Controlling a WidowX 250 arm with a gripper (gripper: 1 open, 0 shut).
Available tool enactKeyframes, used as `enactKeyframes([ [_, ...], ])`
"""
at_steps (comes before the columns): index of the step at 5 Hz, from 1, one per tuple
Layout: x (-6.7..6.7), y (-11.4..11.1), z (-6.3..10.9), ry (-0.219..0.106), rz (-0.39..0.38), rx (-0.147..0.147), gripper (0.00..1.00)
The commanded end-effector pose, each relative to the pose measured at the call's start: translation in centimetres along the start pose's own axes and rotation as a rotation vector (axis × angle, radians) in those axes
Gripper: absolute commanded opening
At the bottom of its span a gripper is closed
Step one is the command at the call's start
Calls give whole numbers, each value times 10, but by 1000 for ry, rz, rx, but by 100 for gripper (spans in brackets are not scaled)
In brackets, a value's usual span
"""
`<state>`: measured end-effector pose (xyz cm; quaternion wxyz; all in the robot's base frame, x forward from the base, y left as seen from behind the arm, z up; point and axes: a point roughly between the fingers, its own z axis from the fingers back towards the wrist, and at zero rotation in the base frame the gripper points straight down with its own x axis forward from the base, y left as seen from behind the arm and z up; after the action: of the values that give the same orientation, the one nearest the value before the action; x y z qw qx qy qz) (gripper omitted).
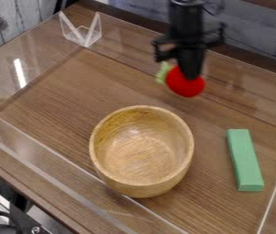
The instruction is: Move the red fruit to the right
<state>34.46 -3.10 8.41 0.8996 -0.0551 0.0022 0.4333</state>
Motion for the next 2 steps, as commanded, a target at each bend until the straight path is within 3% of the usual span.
enactKeyframes([
  [1,-3,-31,18,-64,90,-56,0],
  [2,-13,-49,5,-85,124,-59,0],
])
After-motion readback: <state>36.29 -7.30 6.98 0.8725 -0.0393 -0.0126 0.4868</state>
